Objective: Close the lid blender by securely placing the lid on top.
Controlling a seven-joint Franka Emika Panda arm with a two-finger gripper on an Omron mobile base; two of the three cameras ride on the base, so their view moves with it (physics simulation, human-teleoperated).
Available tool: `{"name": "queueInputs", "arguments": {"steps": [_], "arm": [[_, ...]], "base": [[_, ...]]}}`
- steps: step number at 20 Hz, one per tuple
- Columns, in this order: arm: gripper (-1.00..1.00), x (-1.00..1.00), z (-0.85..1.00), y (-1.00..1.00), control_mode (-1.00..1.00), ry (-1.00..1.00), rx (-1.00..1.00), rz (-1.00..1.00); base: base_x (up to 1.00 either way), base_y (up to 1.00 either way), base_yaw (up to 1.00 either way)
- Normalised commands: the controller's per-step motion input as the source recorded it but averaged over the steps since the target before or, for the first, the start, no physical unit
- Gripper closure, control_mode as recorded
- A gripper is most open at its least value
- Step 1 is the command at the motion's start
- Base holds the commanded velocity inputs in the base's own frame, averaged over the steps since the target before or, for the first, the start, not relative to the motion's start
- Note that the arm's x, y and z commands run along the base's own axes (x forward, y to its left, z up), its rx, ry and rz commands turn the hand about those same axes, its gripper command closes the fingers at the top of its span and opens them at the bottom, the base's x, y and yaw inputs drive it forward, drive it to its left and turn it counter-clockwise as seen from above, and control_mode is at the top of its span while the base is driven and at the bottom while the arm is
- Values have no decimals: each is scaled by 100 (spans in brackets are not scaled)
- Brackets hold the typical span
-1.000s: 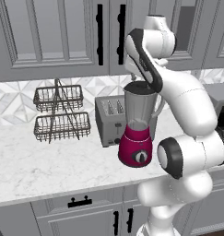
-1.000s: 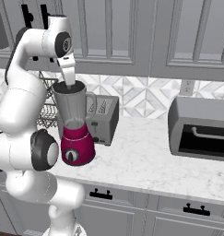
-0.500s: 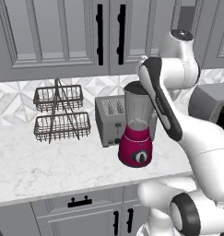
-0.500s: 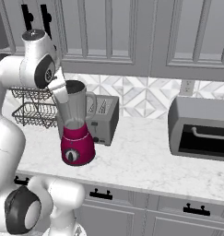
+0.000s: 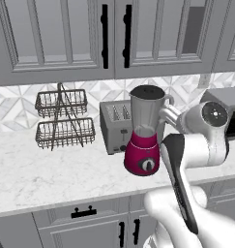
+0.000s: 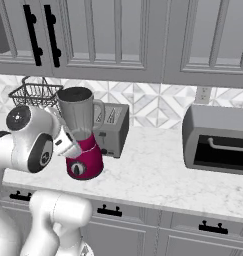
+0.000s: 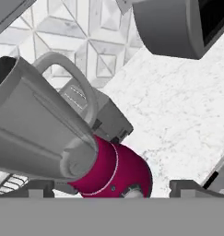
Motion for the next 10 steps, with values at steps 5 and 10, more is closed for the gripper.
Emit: {"name": "queueInputs", "arguments": {"steps": [5, 10], "arm": [[-100, -100, 23, -25, -100, -72, 6, 0], [-100, -51, 37, -15, -100, -51, 1, -1]], "base": [[0, 0, 0], [0, 0, 0]]}}
